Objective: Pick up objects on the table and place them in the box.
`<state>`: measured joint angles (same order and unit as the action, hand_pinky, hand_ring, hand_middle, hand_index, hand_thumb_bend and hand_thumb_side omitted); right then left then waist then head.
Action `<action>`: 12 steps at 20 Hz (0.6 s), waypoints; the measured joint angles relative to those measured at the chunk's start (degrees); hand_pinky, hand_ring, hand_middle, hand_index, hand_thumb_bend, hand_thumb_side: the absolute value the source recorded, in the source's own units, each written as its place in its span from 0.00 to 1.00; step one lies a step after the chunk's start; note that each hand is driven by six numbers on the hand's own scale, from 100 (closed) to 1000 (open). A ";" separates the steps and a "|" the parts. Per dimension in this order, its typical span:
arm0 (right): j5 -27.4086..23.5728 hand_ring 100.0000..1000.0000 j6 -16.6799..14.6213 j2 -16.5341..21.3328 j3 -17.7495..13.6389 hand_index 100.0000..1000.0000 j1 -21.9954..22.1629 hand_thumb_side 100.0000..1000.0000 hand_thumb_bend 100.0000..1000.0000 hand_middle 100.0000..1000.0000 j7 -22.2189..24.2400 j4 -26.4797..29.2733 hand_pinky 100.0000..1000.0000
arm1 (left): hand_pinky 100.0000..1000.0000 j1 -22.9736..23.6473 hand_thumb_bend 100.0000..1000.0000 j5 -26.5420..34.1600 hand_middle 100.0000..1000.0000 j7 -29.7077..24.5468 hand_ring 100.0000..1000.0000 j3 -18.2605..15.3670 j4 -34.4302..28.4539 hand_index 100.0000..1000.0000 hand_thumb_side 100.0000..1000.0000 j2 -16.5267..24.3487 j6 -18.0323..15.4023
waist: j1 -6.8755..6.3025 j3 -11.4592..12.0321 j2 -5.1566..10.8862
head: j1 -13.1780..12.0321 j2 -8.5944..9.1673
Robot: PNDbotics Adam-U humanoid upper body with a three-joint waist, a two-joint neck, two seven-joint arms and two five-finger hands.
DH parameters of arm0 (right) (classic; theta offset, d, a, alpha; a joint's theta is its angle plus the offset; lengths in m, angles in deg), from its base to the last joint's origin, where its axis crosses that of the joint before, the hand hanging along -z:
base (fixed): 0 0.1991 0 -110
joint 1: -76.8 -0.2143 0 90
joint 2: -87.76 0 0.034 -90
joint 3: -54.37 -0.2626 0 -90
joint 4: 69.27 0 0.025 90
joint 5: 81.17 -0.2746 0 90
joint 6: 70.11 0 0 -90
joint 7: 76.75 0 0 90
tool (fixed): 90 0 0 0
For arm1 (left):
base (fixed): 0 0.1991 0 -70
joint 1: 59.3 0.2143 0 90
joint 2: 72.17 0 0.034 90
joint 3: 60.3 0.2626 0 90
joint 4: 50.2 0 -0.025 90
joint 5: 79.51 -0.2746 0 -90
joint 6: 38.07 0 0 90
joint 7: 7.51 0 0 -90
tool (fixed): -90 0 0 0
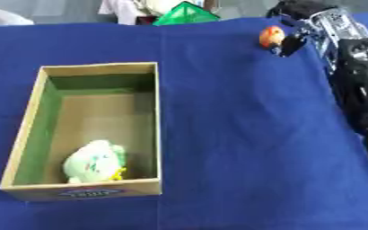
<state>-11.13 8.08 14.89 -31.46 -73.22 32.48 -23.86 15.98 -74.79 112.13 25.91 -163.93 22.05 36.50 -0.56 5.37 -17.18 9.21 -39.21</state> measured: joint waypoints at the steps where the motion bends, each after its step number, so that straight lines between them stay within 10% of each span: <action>1: 0.02 0.90 0.18 0.00 -0.12 0.92 0.00 0.17 0.13 0.86 -0.03 -0.05 0.81 | 0.72 0.00 0.16 0.00 0.69 0.00 0.83 0.00 0.00 0.73 0.78 0.00 0.00 | -0.01 0.00 0.00 | 0.00 0.01; 12: 2.17 0.90 2.80 -0.87 -1.42 0.91 -0.67 0.17 0.12 0.85 -0.75 -3.12 0.80 | 0.72 -0.05 0.15 0.08 0.69 -0.12 0.83 0.01 0.00 0.73 0.79 -0.05 0.10 | -0.46 0.46 -0.78 | 1.35 1.04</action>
<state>-8.96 10.88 14.02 -32.88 -73.89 31.74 -26.98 15.93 -74.70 112.01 25.92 -163.93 22.00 36.60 -1.02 5.83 -17.97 10.56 -38.17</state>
